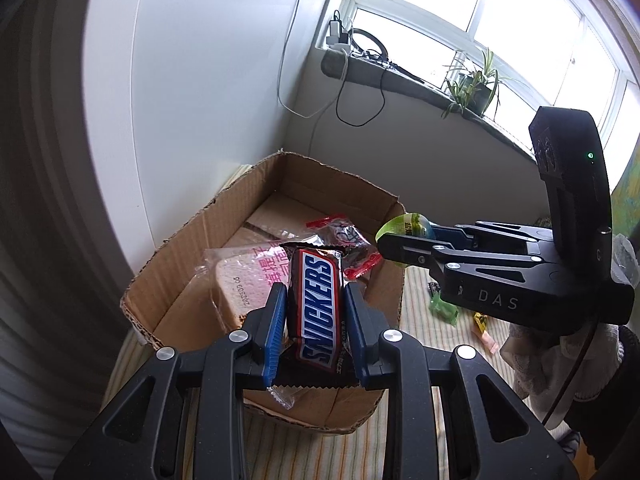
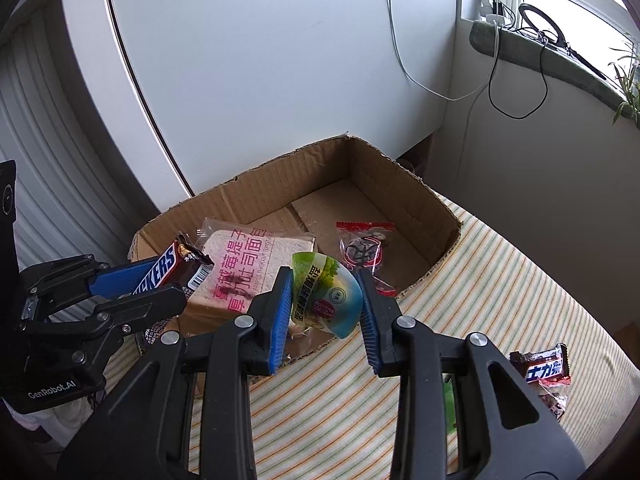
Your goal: Organize snacks
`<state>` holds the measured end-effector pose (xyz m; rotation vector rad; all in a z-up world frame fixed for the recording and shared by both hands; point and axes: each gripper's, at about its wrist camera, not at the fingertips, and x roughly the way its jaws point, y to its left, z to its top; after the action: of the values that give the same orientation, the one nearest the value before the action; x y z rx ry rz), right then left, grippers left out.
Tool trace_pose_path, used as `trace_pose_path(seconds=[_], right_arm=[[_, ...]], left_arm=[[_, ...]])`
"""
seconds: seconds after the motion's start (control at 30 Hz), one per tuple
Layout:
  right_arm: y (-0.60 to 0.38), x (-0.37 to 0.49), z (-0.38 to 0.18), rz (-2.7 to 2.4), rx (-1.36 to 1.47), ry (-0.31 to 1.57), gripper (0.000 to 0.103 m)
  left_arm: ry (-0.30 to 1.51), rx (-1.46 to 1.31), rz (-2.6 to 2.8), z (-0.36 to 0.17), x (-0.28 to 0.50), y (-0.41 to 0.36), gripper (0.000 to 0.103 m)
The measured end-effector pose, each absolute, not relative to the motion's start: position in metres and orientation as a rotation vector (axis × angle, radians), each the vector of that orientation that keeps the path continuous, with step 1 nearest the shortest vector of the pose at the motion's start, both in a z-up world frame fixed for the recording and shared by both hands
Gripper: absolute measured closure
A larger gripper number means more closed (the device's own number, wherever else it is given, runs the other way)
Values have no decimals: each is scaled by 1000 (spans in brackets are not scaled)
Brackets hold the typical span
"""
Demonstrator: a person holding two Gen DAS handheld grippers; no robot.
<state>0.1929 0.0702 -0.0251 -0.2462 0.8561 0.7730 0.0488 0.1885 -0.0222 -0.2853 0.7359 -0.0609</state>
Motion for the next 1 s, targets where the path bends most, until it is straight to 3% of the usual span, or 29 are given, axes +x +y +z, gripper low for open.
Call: trace_pose_path(seconds=[0.3,0.4,0.43,0.5,1.0], right_arm=[[76,190,-22,778,-244,839,68],[76,189,-19,770,-243,828,49],[75,188,-18,766,-243,819,42],[74,187,-16,763,-247,813,41],[35,183,-5,720,-198,806,41]], left_arm=[[734,-282,-48,-22,49,190,75],[737,-284,-47,-21,49,190,74],[736,-281,-43,-21,49,190,66],[729,-275,-37,-20,47,188,59],[704,-260,-59,-10,39,172,59]])
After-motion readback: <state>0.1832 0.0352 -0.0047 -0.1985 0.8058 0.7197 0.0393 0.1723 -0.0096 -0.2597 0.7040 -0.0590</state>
